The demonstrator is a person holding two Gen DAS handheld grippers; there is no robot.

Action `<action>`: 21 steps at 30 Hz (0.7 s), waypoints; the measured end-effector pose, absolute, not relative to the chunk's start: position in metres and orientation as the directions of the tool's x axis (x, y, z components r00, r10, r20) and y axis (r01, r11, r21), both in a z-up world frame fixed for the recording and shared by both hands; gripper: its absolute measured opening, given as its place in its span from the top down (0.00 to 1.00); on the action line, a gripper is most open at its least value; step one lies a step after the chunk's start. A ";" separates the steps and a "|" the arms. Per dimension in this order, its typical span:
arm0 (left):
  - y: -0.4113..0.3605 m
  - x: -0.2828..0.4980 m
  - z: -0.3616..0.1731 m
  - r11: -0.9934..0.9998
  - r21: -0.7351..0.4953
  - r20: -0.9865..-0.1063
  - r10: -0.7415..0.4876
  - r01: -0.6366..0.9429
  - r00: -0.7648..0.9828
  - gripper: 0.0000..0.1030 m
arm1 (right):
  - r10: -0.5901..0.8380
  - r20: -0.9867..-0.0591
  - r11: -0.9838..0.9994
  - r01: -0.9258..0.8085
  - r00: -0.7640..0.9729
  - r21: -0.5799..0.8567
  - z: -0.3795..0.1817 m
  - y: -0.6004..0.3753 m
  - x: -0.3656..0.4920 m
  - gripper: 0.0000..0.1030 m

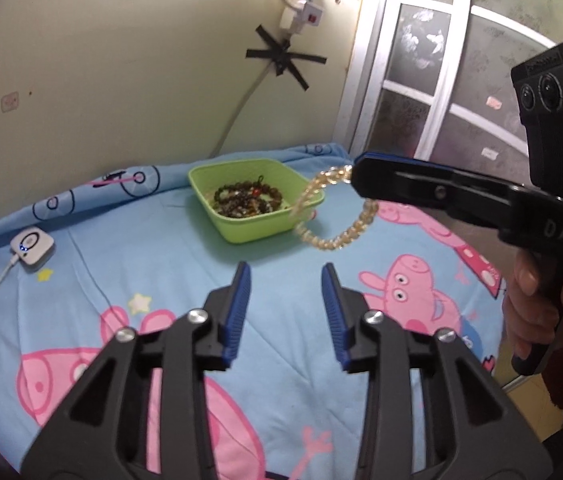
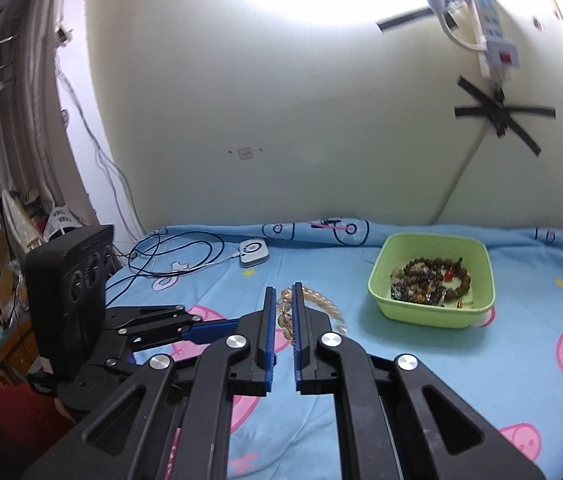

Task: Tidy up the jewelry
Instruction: 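Lift the amber bracelet with both tools and carry it toward the green bowl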

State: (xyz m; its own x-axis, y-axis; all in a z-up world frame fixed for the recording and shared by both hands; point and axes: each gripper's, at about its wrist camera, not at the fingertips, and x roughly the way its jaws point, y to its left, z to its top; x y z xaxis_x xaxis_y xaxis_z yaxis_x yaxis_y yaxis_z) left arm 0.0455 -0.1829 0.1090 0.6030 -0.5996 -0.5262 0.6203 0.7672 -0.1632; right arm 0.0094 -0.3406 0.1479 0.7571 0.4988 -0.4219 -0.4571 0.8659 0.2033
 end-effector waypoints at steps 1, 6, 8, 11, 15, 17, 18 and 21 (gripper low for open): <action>-0.182 0.041 0.112 0.764 -0.163 -0.517 -0.605 0.625 0.605 0.66 | 0.497 -0.421 0.866 -0.462 0.759 0.190 0.151 -0.338 0.004 1.00; -0.176 0.027 0.117 0.757 -0.157 -0.495 -0.616 0.634 0.613 0.66 | 0.507 -0.418 0.857 -0.494 0.754 0.147 0.157 -0.323 -0.017 1.00; -0.174 0.023 0.117 0.757 -0.152 -0.493 -0.616 0.635 0.615 0.66 | 0.522 -0.416 0.845 -0.518 0.744 0.134 0.159 -0.316 -0.026 1.00; -0.172 0.020 0.117 0.752 -0.155 -0.496 -0.620 0.641 0.608 0.92 | 0.523 -0.401 0.842 -0.529 0.752 0.107 0.162 -0.309 -0.039 1.00; -0.174 0.021 0.123 0.749 -0.152 -0.493 -0.623 0.645 0.607 0.93 | 0.513 -0.381 0.853 -0.507 0.769 0.123 0.165 -0.317 -0.038 1.00; -0.176 0.027 0.126 0.752 -0.143 -0.495 -0.618 0.644 0.611 0.93 | 0.512 -0.370 0.856 -0.495 0.775 0.147 0.165 -0.326 -0.033 1.00; -0.178 0.031 0.127 0.752 -0.141 -0.497 -0.616 0.644 0.611 0.93 | 0.512 -0.366 0.857 -0.492 0.777 0.154 0.165 -0.329 -0.029 1.00; -0.187 0.048 0.131 0.757 -0.131 -0.506 -0.606 0.640 0.614 0.93 | 0.505 -0.355 0.863 -0.475 0.787 0.174 0.166 -0.342 -0.017 1.00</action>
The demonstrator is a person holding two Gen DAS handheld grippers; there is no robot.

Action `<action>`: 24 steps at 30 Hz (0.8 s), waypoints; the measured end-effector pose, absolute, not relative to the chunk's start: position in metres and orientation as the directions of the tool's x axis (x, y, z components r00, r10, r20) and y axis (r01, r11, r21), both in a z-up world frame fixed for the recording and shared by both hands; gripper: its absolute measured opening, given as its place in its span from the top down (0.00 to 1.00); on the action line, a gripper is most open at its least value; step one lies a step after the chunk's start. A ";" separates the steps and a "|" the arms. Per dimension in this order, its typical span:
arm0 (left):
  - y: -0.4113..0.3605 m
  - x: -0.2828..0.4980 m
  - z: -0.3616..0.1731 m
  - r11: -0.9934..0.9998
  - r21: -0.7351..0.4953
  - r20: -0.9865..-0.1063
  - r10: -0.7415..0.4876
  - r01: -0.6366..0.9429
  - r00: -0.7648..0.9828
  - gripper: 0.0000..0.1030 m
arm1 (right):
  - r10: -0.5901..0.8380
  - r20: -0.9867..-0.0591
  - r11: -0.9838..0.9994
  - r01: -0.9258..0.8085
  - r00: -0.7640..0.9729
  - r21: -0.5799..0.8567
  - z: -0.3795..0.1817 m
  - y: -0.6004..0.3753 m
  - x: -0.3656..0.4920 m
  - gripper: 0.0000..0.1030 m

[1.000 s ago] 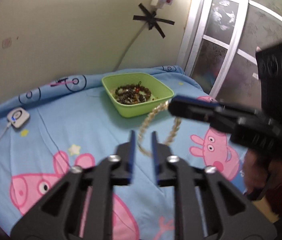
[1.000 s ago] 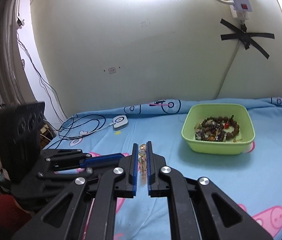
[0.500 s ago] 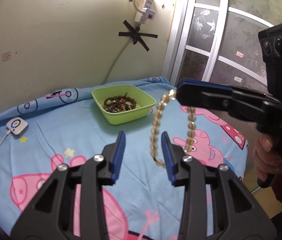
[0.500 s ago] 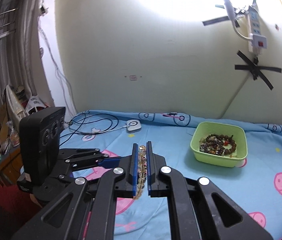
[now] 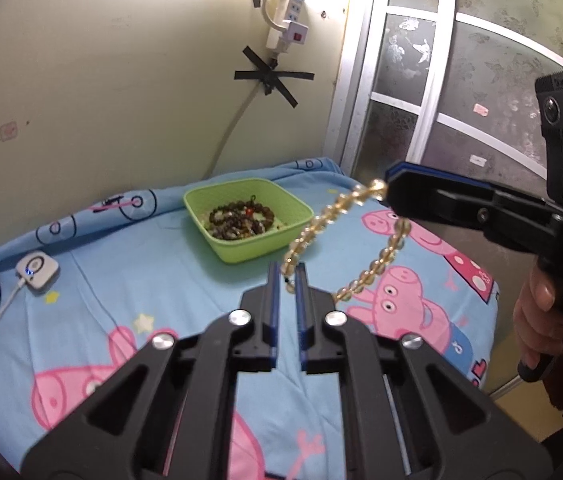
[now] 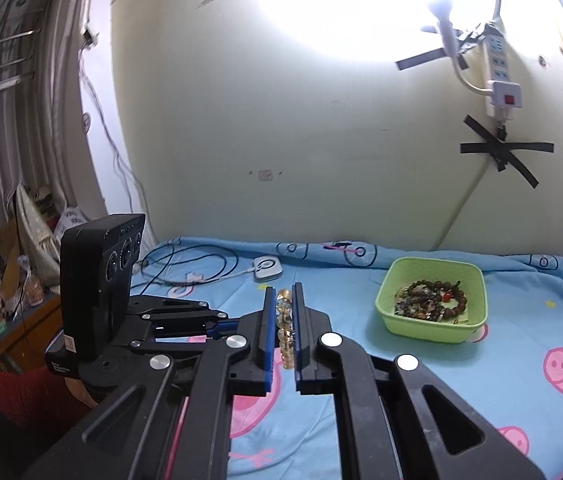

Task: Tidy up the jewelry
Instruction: 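Lift the amber bracelet with both tools and carry it toward the green bowl, then open both tools over the green bowl to drop the amber bracelet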

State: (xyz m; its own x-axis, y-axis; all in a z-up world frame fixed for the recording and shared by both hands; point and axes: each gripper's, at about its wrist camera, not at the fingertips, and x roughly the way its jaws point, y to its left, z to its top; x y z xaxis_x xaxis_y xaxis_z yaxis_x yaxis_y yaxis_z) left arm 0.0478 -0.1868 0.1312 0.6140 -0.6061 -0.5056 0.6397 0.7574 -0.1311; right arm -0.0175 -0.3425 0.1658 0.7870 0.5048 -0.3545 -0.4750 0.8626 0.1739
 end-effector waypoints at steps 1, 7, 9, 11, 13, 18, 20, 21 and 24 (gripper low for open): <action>-0.192 0.057 0.134 0.758 -0.128 -0.508 -0.604 0.640 0.614 0.93 | 0.500 -0.352 0.866 -0.469 0.792 0.175 0.166 -0.346 -0.015 1.00; -0.227 0.114 0.144 0.772 -0.071 -0.522 -0.568 0.632 0.636 0.93 | 0.446 -0.336 0.895 -0.403 0.830 0.192 0.166 -0.382 0.040 1.00; -0.237 0.134 0.145 0.776 -0.064 -0.528 -0.560 0.627 0.639 0.93 | 0.430 -0.342 0.902 -0.379 0.836 0.207 0.161 -0.395 0.060 1.00; -0.248 0.158 0.144 0.776 -0.063 -0.536 -0.557 0.627 0.635 0.93 | 0.423 -0.355 0.903 -0.355 0.834 0.241 0.151 -0.411 0.087 1.00; -0.264 0.184 0.138 0.768 -0.079 -0.551 -0.565 0.636 0.614 0.93 | 0.356 -0.379 0.929 -0.282 0.854 0.238 0.134 -0.427 0.117 1.00; -0.277 0.217 0.117 0.791 -0.127 -0.618 -0.535 0.598 0.577 0.93 | 0.192 -0.482 0.959 -0.059 0.855 0.277 0.087 -0.460 0.155 1.00; -0.266 0.213 0.111 0.800 -0.158 -0.619 -0.536 0.579 0.573 0.93 | 0.240 -0.472 0.935 -0.072 0.848 0.346 0.075 -0.465 0.144 1.00; -0.261 0.209 0.109 0.814 -0.149 -0.629 -0.516 0.561 0.582 0.92 | 0.237 -0.472 0.936 -0.070 0.849 0.345 0.073 -0.463 0.137 1.00; -0.249 0.187 0.101 0.852 -0.109 -0.646 -0.452 0.511 0.616 0.79 | 0.256 -0.479 0.921 -0.061 0.840 0.384 0.063 -0.452 0.111 1.00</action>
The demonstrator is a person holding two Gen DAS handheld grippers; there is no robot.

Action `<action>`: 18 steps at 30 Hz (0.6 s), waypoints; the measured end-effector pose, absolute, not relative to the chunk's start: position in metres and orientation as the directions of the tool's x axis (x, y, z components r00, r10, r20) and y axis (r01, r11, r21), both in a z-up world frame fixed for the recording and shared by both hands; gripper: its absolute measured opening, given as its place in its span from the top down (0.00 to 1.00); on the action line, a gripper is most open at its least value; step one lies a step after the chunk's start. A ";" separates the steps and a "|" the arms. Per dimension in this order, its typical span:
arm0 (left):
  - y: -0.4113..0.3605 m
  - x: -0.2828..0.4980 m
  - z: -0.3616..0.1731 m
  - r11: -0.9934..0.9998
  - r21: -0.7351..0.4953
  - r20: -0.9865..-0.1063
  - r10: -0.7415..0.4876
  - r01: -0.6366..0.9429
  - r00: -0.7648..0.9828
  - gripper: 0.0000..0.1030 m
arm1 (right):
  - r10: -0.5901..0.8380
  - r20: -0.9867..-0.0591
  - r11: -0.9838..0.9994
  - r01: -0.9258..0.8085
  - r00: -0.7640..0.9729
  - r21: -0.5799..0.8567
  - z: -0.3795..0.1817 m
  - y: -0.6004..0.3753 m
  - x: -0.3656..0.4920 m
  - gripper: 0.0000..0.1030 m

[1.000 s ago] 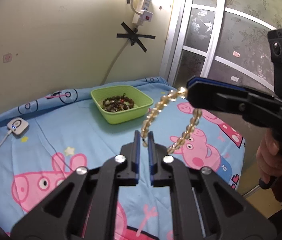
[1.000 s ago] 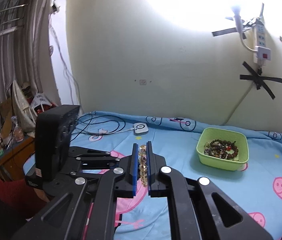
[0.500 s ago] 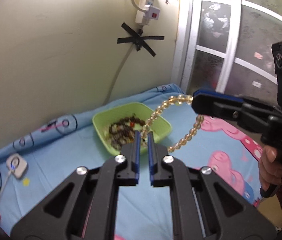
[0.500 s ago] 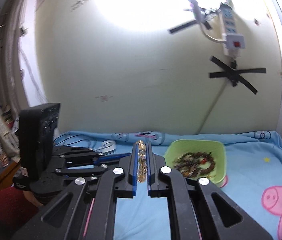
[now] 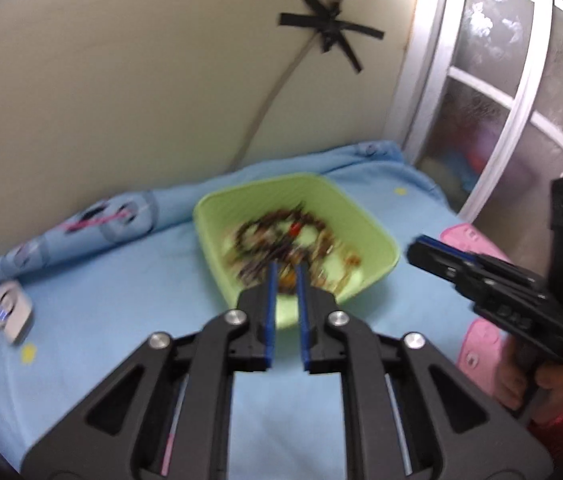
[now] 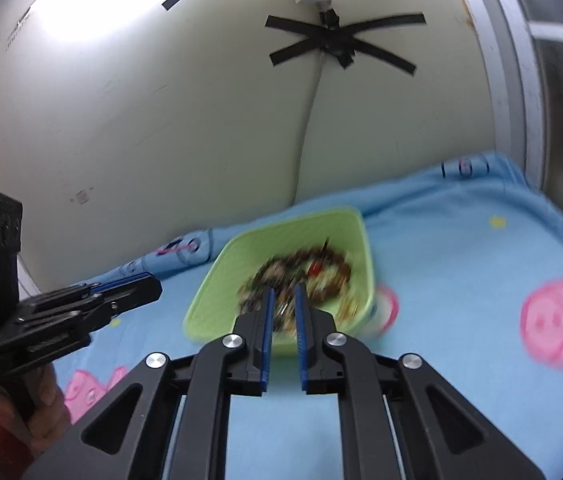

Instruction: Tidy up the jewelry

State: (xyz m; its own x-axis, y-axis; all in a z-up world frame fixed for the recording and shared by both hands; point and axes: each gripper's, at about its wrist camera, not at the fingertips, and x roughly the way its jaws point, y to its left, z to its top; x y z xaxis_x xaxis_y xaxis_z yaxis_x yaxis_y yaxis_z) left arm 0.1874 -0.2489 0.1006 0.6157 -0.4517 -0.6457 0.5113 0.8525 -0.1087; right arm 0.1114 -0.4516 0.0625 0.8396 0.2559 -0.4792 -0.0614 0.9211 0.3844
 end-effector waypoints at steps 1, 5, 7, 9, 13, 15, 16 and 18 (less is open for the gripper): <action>-0.244 0.178 0.097 0.865 -0.096 -0.652 -0.429 0.493 0.625 0.72 | 0.272 -0.486 0.910 -0.058 0.831 0.410 0.058 -0.446 0.100 1.00; -0.221 0.130 0.079 0.912 -0.011 -0.671 -0.311 0.410 0.673 0.57 | 0.262 -0.526 0.894 0.002 0.809 0.448 0.046 -0.415 0.065 0.78; -0.209 0.113 0.071 0.924 -0.015 -0.694 -0.285 0.382 0.661 0.57 | 0.269 -0.534 0.877 0.027 0.801 0.481 0.036 -0.400 0.045 0.73; -0.194 0.093 0.062 0.936 -0.039 -0.714 -0.272 0.351 0.645 0.51 | 0.273 -0.558 0.857 0.064 0.784 0.511 0.024 -0.383 0.022 0.70; -0.170 0.057 0.051 0.953 -0.025 -0.714 -0.229 0.303 0.662 0.38 | 0.255 -0.625 0.861 0.120 0.738 0.494 0.009 -0.353 -0.007 0.62; -0.161 0.039 0.050 0.961 0.019 -0.700 -0.186 0.277 0.690 0.29 | 0.221 -0.644 0.872 0.146 0.733 0.467 0.004 -0.339 -0.021 0.60; -0.157 0.029 0.049 0.963 0.036 -0.690 -0.170 0.268 0.704 0.24 | 0.211 -0.645 0.874 0.154 0.734 0.461 0.003 -0.335 -0.028 0.58; -0.149 0.014 0.048 0.968 0.058 -0.672 -0.143 0.244 0.727 0.11 | 0.188 -0.646 0.875 0.171 0.740 0.452 0.001 -0.326 -0.040 0.55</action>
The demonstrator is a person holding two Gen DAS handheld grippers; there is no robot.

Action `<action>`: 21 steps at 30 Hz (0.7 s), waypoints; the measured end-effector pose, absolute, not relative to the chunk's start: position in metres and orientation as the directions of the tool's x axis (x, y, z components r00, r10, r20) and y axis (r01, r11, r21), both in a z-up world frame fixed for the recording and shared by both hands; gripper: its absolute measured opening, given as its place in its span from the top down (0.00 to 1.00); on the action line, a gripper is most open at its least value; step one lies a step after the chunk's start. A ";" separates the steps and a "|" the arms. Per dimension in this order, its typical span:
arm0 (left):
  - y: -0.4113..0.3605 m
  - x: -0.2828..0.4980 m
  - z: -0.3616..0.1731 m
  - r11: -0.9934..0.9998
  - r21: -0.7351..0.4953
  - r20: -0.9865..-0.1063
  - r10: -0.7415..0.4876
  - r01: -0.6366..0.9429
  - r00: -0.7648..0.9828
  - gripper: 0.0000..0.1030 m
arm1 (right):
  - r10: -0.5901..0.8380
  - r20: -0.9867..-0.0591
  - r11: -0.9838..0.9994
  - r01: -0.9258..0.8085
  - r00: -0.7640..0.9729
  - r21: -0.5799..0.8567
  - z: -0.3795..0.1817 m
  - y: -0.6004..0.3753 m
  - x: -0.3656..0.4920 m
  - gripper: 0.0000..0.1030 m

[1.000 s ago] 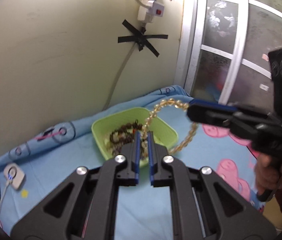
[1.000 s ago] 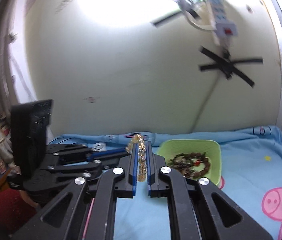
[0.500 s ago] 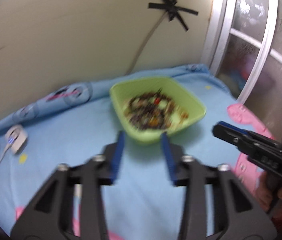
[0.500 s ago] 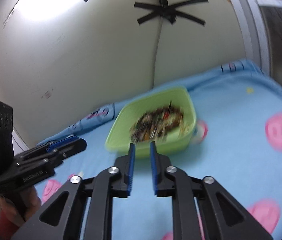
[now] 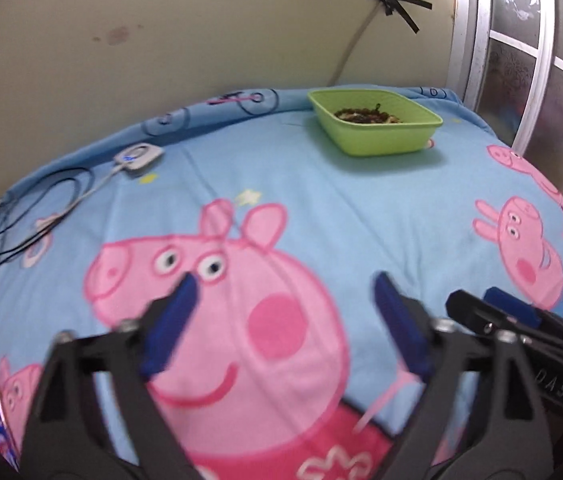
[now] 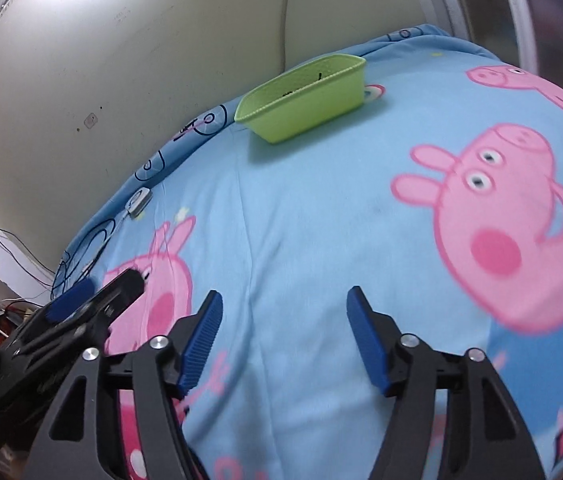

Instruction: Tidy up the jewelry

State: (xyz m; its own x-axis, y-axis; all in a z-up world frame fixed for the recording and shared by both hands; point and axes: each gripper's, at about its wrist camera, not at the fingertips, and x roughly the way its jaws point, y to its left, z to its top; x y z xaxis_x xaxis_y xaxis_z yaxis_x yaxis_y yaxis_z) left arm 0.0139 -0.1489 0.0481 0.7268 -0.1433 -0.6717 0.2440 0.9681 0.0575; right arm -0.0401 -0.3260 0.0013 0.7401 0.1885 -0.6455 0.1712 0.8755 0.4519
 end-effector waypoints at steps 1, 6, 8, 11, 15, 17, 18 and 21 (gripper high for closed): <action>-0.143 0.006 0.047 0.972 0.069 -0.663 -0.123 0.224 0.738 0.09 | 0.177 -0.645 0.877 0.179 0.744 0.447 0.001 -0.323 -0.044 0.54; -0.126 -0.015 0.040 0.982 0.083 -0.660 -0.075 0.172 0.747 0.06 | 0.130 -0.644 0.879 0.213 0.754 0.426 -0.003 -0.310 -0.066 0.51; -0.124 -0.021 0.037 0.983 0.110 -0.655 -0.042 0.150 0.755 0.06 | 0.104 -0.645 0.886 0.225 0.757 0.407 -0.003 -0.304 -0.072 0.51; -0.120 -0.030 0.036 0.984 0.124 -0.644 -0.019 0.128 0.765 0.06 | 0.081 -0.645 0.892 0.234 0.760 0.388 -0.002 -0.300 -0.077 0.47; -0.117 -0.034 0.032 0.985 0.132 -0.643 0.001 0.109 0.766 0.06 | 0.079 -0.650 0.893 0.236 0.756 0.383 -0.005 -0.297 -0.082 0.46; -0.117 -0.035 0.030 0.986 0.130 -0.649 0.003 0.107 0.761 0.06 | 0.078 -0.650 0.891 0.239 0.756 0.385 -0.006 -0.296 -0.084 0.46; -0.118 -0.036 0.029 0.986 0.125 -0.654 0.000 0.108 0.757 0.06 | 0.078 -0.648 0.889 0.241 0.758 0.390 -0.006 -0.297 -0.084 0.46; -0.119 -0.035 0.025 0.987 0.112 -0.675 -0.012 0.118 0.738 0.06 | 0.072 -0.643 0.880 0.255 0.762 0.400 -0.007 -0.301 -0.085 0.46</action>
State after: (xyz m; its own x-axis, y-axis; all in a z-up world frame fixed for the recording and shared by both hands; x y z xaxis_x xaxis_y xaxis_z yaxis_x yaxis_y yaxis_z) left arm -0.0349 -0.1191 0.0246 0.7376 -0.0115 -0.6752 0.1177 0.9867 0.1118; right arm -0.0851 -0.3009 -0.0065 0.7621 0.0723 -0.6434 0.2545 0.8803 0.4003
